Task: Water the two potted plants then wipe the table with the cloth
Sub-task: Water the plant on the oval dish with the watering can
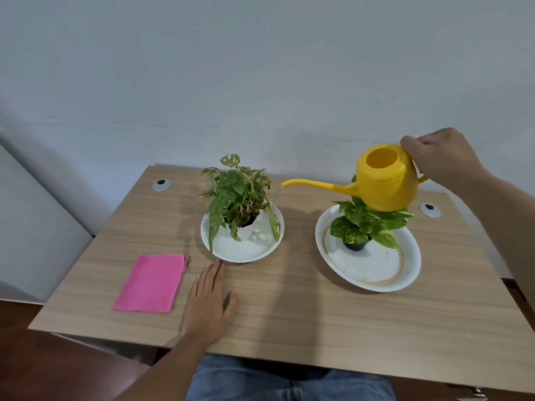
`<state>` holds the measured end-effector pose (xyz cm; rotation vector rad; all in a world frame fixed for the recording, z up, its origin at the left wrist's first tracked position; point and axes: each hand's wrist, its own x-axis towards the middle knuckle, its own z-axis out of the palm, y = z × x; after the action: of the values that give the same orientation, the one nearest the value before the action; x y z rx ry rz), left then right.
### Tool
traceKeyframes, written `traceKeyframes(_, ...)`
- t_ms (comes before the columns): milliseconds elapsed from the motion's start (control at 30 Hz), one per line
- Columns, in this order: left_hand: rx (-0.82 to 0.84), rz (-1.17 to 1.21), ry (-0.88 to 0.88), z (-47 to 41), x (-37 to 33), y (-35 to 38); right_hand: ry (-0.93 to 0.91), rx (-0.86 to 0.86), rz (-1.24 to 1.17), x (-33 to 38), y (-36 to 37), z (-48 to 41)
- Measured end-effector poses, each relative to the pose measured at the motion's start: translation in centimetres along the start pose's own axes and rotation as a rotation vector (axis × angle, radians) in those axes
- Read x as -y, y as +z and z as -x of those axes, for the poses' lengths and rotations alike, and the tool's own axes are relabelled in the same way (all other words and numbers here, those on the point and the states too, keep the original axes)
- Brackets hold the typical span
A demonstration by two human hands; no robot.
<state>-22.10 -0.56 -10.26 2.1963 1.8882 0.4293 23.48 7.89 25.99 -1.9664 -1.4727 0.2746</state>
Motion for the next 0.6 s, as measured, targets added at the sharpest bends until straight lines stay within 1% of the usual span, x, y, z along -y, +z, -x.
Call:
traceKeyframes(133, -0.006, -0.005, 0.003, -0.1, 0.0, 0.1, 0.031, -0.034, 0.023, -0.3, -0.7, -0.4)
traceKeyframes(333, 0.000, 0.002, -0.003, 0.1, -0.2, -0.2, 0.055, -0.073, -0.048, 1.1, 0.7, -0.6)
traceKeyframes(600, 0.011, -0.015, -0.008, 0.2, -0.3, -0.5, 0.011, -0.038, -0.108, 4.1, 4.5, -1.0)
